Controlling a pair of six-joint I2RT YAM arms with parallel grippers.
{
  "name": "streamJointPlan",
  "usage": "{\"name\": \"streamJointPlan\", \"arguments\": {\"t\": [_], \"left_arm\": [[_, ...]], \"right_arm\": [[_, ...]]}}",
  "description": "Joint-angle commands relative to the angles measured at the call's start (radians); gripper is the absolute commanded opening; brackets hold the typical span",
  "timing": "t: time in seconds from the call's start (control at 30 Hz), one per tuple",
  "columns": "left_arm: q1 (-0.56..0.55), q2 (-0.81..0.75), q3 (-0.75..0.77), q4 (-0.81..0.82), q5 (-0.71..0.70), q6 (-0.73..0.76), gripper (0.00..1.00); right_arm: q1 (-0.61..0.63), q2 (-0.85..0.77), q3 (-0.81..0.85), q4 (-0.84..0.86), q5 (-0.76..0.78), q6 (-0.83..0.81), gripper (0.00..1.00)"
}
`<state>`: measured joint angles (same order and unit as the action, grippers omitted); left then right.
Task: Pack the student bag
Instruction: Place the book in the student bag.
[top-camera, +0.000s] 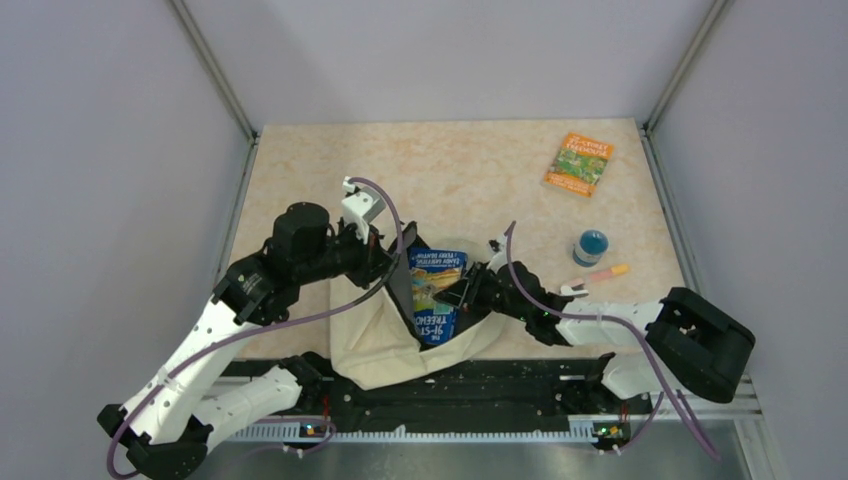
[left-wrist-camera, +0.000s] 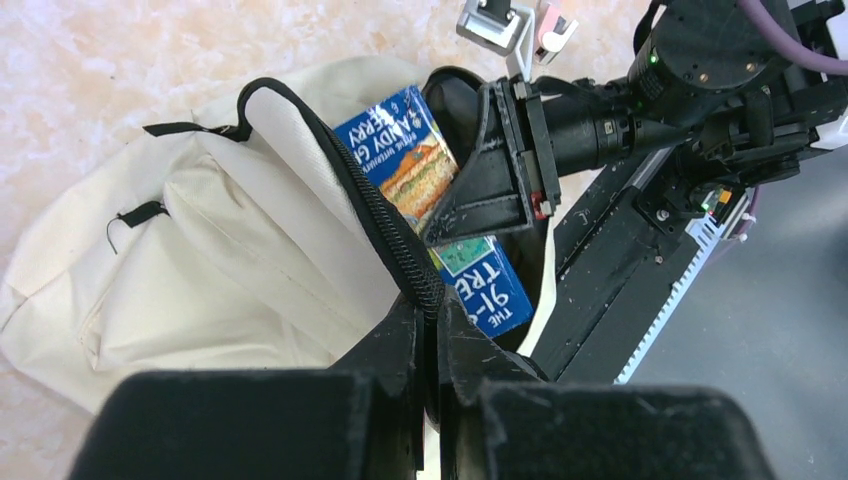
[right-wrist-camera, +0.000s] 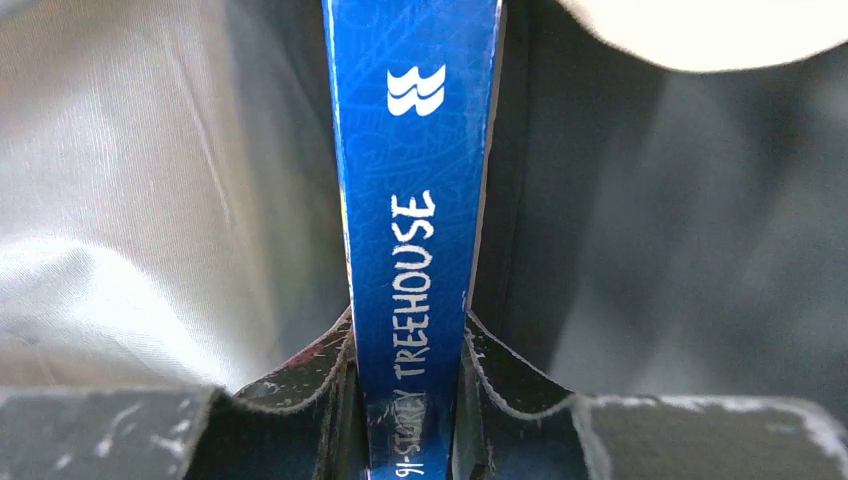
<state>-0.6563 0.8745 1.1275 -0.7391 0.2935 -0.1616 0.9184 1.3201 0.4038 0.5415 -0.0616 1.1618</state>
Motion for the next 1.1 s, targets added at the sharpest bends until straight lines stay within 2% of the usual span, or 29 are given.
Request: {"name": "streamJointPlan", "arguments": {"t": [0.0, 0.23, 0.53, 0.8, 0.9, 1.07], "left_arm": [[0.001, -0.024, 0.013, 0.111, 0.006, 0.009, 0.0], [0.001, -0.008, 0.034, 0.105, 0.031, 0.021, 0.0], [0.001, -0.004, 0.019, 0.141, 0.062, 0.012, 0.0], [0.0, -0.011, -0.021, 0.202, 0.093, 0.0, 0.0], [0.002, -0.016, -0.046, 0.226, 0.099, -0.007, 0.0], [0.002, -0.039, -0.116, 0.263, 0.053, -0.036, 0.0]], "right_arm": [[0.036, 0.014, 0.041, 0.105, -0.046, -0.029, 0.0], [0.041, 0.144, 0.143, 0.212, -0.144, -0.071, 0.0], [0.051, 0.357, 0.309, 0.171, -0.111, -0.168, 0.0], [0.072, 0.533, 0.432, 0.169, -0.076, -0.187, 0.01], [0.075, 0.538, 0.45, 0.131, -0.049, -0.215, 0.14], [0.075, 0.473, 0.42, 0.055, 0.028, -0.267, 0.48]]}}
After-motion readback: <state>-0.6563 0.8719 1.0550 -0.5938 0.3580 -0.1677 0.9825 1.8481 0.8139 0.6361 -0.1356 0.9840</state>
